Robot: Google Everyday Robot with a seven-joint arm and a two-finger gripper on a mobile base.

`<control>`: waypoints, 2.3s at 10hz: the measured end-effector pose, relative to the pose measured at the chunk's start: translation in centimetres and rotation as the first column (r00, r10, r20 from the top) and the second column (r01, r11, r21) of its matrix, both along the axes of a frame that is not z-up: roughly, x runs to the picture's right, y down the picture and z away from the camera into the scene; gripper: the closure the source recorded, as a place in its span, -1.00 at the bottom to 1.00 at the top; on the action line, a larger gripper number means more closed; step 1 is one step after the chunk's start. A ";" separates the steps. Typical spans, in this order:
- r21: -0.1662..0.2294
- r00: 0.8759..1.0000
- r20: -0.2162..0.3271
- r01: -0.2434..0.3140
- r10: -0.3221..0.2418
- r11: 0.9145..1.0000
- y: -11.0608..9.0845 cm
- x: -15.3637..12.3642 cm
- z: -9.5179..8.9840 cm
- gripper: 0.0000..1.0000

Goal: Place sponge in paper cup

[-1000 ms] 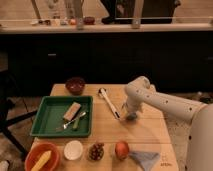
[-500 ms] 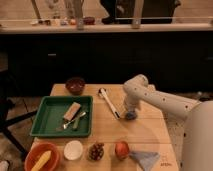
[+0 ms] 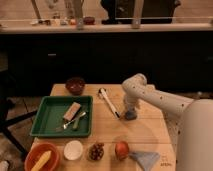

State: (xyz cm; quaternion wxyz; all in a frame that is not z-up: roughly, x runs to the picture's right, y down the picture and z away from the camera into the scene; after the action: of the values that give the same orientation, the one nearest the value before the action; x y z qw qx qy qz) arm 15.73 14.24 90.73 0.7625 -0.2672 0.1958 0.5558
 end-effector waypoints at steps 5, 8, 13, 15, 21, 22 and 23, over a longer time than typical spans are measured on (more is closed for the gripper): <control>-0.004 1.000 0.003 -0.003 0.003 1.000 0.6 0.3 0.5 -0.02; 0.008 1.000 0.009 0.000 0.000 1.000 0.5 0.4 0.0 0.59; 0.014 1.000 0.016 0.005 -0.005 1.000 0.7 0.8 -0.5 1.00; 0.013 1.000 0.018 0.005 -0.006 1.000 0.8 1.1 -0.6 1.00; 0.075 0.994 0.088 0.052 -0.058 0.996 -0.3 1.3 -3.5 1.00; 0.096 0.988 0.124 0.079 -0.090 0.992 -0.6 1.0 -4.3 1.00; 0.118 0.975 0.172 0.119 -0.138 0.986 -1.0 0.2 -5.3 1.00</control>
State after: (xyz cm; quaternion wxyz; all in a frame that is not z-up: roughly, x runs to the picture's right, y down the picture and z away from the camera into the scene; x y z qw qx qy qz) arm 15.94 13.20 85.43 0.8245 -0.2618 0.1132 0.4887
